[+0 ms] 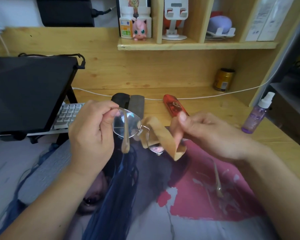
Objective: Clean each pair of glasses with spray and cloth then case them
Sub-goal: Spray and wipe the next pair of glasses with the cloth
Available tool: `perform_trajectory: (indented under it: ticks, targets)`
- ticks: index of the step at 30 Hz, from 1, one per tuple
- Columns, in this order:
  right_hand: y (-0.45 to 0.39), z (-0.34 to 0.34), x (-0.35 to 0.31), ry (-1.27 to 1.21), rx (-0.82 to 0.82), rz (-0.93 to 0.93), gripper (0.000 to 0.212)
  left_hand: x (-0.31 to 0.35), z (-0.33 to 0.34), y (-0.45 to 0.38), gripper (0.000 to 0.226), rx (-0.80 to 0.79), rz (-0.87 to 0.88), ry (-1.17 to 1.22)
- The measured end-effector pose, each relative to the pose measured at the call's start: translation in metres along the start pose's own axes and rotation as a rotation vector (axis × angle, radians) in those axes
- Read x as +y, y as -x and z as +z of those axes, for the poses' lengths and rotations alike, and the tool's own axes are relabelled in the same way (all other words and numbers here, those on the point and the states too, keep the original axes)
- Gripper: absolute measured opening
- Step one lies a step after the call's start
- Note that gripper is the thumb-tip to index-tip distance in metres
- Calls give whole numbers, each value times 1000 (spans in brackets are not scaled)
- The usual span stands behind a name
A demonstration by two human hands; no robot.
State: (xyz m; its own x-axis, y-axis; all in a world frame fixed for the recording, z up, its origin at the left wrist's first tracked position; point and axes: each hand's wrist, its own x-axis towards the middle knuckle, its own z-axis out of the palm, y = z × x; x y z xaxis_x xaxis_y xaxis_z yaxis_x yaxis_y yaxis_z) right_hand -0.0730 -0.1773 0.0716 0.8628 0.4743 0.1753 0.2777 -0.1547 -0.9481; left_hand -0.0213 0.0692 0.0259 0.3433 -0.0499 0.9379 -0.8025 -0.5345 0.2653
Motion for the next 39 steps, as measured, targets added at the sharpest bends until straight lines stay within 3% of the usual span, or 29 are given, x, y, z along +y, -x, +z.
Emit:
perform_trajectory:
  ticks: [2, 4, 6, 11, 14, 18, 22, 25, 30, 35, 39]
  targets:
    - [-4, 5, 7, -159, 153, 2, 37, 0, -1, -1, 14, 28, 9, 13]
    - [-10, 11, 13, -122, 199, 34, 15, 1, -2, -2, 10, 34, 26, 36]
    - [-11, 15, 18, -47, 123, 156, 29, 1, -2, -2, 10, 24, 94, 20]
    - [-7, 22, 6, 102, -179, 371, 22, 1, -1, -2, 13, -9, 150, -20]
    - [-6, 21, 5, 105, -209, 396, 28, 3, 2, -1, 12, -40, 138, -24]
    - [-5, 18, 8, -124, -193, 458, 26, 4, 1, -1, 14, -27, 103, -10]
    - [-4, 17, 8, -382, -154, 427, 20, 0, 0, 0, 12, -28, 10, 14]
    - [-6, 22, 10, -310, -192, 404, 17, 1, 1, 0, 13, -36, 12, 44]
    - [-8, 34, 11, -37, -55, 332, 33, 5, 3, 0, 12, -76, 74, 62]
    - [-6, 31, 10, -80, -25, 226, 30, 12, 6, 3, 13, -108, 84, 70]
    - [-4, 27, 7, -112, -71, 251, 35, 13, 8, 4, 15, -115, 21, 93]
